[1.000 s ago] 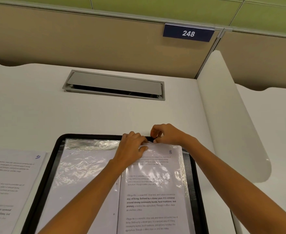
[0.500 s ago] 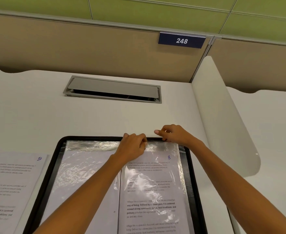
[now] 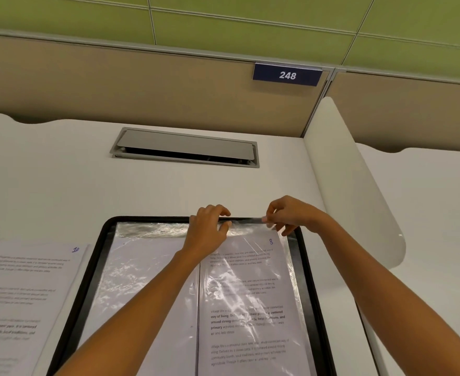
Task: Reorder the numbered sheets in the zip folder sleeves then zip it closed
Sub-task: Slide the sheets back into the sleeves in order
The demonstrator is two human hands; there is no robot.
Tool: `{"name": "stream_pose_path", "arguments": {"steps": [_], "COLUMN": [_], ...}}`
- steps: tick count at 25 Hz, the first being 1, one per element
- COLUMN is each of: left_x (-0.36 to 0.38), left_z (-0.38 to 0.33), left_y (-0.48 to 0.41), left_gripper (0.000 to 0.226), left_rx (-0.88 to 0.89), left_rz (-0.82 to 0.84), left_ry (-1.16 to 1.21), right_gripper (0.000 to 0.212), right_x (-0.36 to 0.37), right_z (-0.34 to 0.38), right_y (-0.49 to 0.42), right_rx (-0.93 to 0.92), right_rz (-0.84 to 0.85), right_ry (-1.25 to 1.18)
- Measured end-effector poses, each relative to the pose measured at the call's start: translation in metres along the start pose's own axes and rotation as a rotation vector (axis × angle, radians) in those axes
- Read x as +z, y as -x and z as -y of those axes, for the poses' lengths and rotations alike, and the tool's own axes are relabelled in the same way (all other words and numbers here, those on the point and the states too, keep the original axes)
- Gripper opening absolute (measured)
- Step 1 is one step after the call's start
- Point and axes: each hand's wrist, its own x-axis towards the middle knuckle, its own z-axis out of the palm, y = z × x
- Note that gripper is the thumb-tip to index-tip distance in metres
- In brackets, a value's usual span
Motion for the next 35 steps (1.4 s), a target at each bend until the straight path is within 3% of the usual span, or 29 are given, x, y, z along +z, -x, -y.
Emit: {"name": "stream_pose_path", "arguments": {"steps": [5,11,17,21,26,35], "left_x": [-0.025,-0.085,-0.146,-0.163,-0.178,-0.204], "left_z": [0.023,0.076,0.117,0.148,0.178,0.222], "left_y": [0.020,0.059,0.089,0.099,0.114,0.116], "left_gripper": [0.017,0.013,0.048,0.066,0.023,0.020], "left_rx": [-0.064,-0.222,-0.509,-0.624,-0.584,-0.499], "left_rz": [-0.118,-0.185,0.034,0.154,0.230,0.212], "left_ry": [0.207,0.237,0.569,0.504,0.615,0.535], "right_gripper": [0.008,0.009,0.010,0.010,0.009,0.009], "right_x": [0.020,0.082,0.167,0.216,0.255,0.277], "right_z": [0.067,0.156,0.213,0.219,0.214,0.214], "right_y": [0.023,0.015,-0.023,-0.052,-0.074,-0.082], "right_rx": [-0.166,-0.249,-0.122,-0.009,0.076,0.147], "right_rz": [0.007,-0.004,-0.149,-0.261,-0.361,-0.401], "right_ry": [-0.103,-0.332,-0.475,-0.497,-0.465,-0.468]}}
